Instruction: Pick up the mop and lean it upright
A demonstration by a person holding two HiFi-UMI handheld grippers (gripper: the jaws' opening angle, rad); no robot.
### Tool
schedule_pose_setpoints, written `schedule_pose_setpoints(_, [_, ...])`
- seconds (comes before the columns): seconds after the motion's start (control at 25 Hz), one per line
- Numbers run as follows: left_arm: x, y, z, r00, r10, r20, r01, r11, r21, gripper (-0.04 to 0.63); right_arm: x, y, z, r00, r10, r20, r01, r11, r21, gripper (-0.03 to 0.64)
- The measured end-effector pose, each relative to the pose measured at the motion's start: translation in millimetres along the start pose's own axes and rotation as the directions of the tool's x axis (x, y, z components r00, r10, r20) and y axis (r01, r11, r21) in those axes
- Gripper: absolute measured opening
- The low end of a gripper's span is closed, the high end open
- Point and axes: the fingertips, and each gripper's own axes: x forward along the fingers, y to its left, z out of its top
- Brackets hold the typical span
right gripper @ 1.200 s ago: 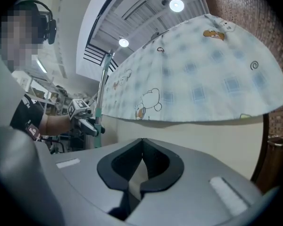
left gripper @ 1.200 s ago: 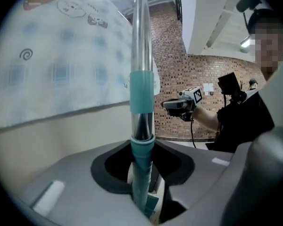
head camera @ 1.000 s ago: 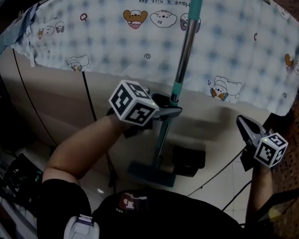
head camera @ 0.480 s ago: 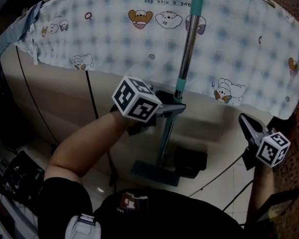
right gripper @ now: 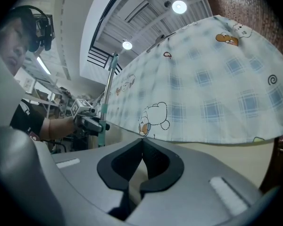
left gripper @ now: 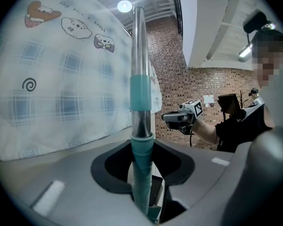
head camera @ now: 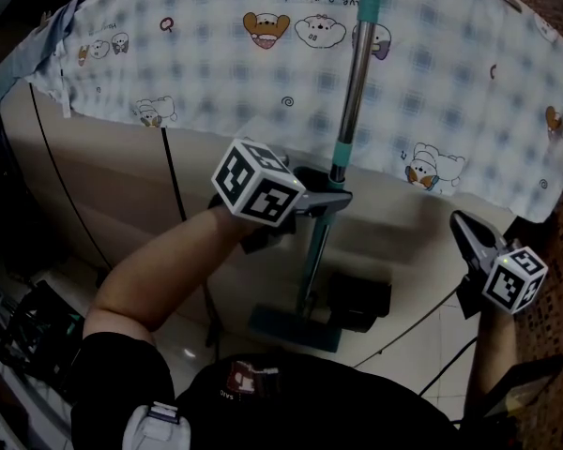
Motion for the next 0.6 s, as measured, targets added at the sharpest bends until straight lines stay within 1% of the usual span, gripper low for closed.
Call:
schedule_pose_setpoints(0.32, [3,0,-13,1.0,0.008,-0.011,-0.009,1.0,-0.009,0.13,1,2,-6,1.0,0.001,-0.011,-0.001,1.0,0.002,0.015])
schedule_pose_setpoints(0.44, [7,1,-29,0.999,0.017,-0.028,-0.017,1.0,-0.014,0.13,2,4,-13,1.0,-0.002,-0.016,0.002,1.0,-0.002,0.015])
schedule_pose_setpoints(0.6, [17,4,-61,0.997,0.03,-0.067,-0.032,0.999,-0.021,0.13,7,4,-30,1.0,-0.003,-0.024,0.003,1.0,0.003,0.015])
